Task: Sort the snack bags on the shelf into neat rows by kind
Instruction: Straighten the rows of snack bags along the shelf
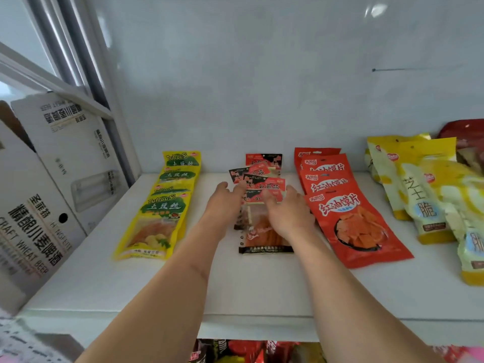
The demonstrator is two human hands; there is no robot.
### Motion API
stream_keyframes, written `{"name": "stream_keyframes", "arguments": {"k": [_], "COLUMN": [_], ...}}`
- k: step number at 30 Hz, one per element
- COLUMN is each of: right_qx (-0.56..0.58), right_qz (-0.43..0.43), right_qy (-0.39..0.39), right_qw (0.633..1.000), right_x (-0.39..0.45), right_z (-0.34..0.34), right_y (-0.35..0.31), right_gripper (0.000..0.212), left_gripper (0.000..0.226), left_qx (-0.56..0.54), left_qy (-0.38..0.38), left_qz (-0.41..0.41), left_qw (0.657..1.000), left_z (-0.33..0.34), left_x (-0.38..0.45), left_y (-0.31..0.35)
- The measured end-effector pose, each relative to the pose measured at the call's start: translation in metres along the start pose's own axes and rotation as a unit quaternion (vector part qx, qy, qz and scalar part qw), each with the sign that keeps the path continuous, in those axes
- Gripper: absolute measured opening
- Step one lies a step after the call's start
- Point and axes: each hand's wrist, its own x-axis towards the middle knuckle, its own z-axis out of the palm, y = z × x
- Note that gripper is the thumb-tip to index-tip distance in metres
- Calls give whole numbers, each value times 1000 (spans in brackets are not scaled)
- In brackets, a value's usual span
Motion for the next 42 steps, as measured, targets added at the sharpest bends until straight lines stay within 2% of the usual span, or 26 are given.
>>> {"name": "stream_keyframes", "arguments": {"k": [5, 9, 13, 19, 24, 26, 28, 31, 35, 38, 42], "right_qx": [0, 41, 66, 104, 117, 121, 123, 138, 188, 195, 58], "right_qz": [-10, -27, -33, -21, -19, -5, 7, 12, 17, 22, -13], "right_qy": [-20, -30, -52, -54, -78, -64, -45, -28, -25, -14, -1], "right_qw": [1000, 998, 996, 993, 990, 991, 991, 990, 982, 980, 998], "right_x": [14, 19, 18, 22, 16, 15, 11, -1, -14, -12, 7], "right_z": [2, 7, 8, 7, -1, -5, -8, -8, 1, 8, 5], "right_y": [-2, -7, -8, -9, -12, -12, -11, -6, -11, -15, -19], "right_gripper": [79, 92, 82, 83, 65, 74, 81, 80, 77, 72, 76], "left_gripper": [73, 68, 75, 80, 117, 110, 90, 73, 91, 96, 78], "left_qx": [18, 12, -2, -47, -69, -92, -95, -90, -132, -112, 29], "left_qy": [-4, -22, -35, -64, -71, -60, -37, -17, -76, -76, -41], "left_qz": [4, 31, 36, 38, 19, -12, -35, -77, -92, -90, 1], "left_qw": [1000, 999, 999, 996, 995, 994, 994, 993, 984, 987, 999], "left_z": [7, 9, 6, 6, 13, 8, -1, -6, -4, -8, -12], "left_x": [20, 33, 41, 52, 69, 55, 32, 17, 1, -4, -16], "left_y": [8, 10, 7, -5, -21, -11, 5, -2, -15, -12, -7]}}
